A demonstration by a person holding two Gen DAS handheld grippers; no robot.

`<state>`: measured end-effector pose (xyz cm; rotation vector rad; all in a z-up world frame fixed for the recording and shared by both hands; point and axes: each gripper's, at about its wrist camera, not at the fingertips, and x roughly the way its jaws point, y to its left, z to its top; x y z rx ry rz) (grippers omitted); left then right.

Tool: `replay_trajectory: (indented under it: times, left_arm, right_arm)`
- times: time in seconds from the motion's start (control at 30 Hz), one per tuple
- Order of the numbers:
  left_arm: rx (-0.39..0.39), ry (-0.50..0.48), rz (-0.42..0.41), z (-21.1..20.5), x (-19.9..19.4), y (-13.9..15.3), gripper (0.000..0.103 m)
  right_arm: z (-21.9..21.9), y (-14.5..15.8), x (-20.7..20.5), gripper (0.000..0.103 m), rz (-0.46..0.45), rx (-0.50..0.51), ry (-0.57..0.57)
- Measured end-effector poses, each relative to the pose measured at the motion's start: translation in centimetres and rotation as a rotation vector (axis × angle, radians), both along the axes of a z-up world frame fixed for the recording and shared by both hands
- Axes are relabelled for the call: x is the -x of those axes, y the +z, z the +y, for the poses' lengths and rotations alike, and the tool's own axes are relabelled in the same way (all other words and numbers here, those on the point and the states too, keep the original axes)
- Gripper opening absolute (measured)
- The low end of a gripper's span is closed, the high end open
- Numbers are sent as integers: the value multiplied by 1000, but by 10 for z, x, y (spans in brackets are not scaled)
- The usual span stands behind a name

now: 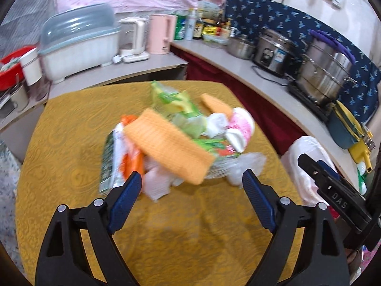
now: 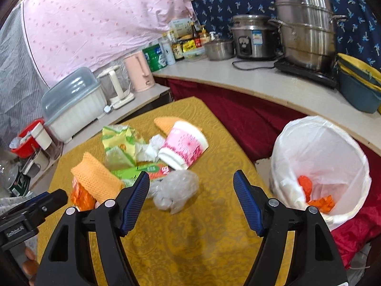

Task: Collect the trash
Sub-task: 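Grasp the orange foam net with the left tool while the right tool grasps bubble wrap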

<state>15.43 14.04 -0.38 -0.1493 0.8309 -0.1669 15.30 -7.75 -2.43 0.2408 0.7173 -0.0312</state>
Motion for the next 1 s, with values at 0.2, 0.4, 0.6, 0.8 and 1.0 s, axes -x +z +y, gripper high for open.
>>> replay_trajectory:
  times: [0.2,0.4,0.6,0.8,1.0]
  left_arm:
    - [0,41,43,23,1,-17,82]
    - [29,61,76,34,-4,-28,82]
    - [81,72,108,30,-16,-35,82]
    - [102,78,132,18,-29,-46,82]
    - [121,95,157,8,-47,-59,81]
  right_arm:
    - [21,-33,-24,71,61,-17,10]
    - [27,-54,-52,75,91,-14,-18]
    - [24,-79,-75,75,145,-46,-36]
    - [19,-100,-77,51,171,-150,6]
    - [21,-97,-72,34,159,-175,55]
